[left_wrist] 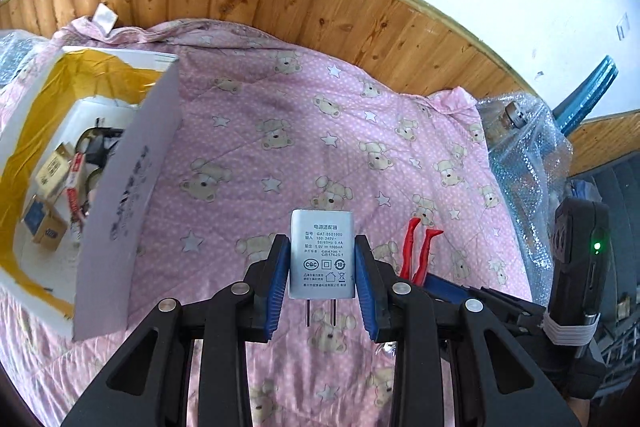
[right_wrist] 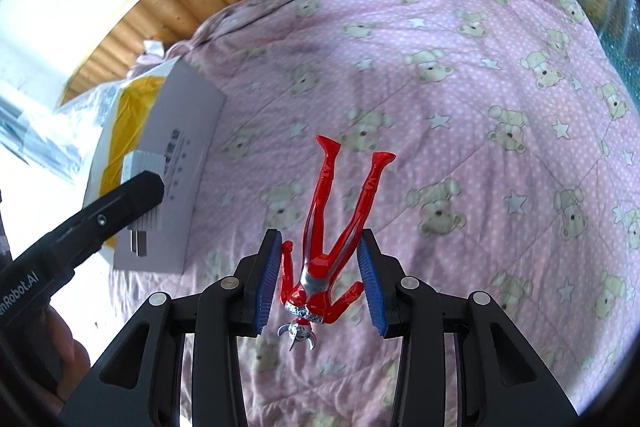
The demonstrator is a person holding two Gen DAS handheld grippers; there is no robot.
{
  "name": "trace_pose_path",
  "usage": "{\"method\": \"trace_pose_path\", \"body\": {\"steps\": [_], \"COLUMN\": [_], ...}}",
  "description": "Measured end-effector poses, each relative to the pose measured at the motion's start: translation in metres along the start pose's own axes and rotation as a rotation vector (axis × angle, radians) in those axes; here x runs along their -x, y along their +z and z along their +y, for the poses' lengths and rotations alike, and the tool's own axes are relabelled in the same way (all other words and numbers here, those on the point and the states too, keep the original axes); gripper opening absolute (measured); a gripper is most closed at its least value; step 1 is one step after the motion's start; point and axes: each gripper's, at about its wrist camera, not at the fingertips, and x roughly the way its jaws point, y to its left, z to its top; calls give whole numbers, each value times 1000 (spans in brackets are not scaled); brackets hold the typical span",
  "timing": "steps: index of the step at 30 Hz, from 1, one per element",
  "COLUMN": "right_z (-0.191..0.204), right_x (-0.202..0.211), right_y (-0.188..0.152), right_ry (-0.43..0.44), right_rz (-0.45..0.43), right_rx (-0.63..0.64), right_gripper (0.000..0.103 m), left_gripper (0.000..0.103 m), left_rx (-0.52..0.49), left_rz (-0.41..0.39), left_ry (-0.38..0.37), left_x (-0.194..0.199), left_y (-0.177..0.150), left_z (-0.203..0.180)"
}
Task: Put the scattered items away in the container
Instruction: 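Lift and carry the charger and red toy figure over the white box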
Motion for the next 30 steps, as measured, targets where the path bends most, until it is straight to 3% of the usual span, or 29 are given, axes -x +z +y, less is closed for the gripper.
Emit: {"method": "trace_pose_path", "body": {"steps": [12,30], "right_z": [57,126], "right_x": [11,14], "right_y": [-25,-25], "right_ry": [16,39], "right_rz": [7,7], "right_rx": [120,257], "right_gripper": [40,40], "left_gripper": [33,33], "left_rx": [69,194], "left_rz": [-78,-168], "left_ry": [1,16], "left_x": [54,101], "left_y": [-24,-34], "left_z": [32,90]}}
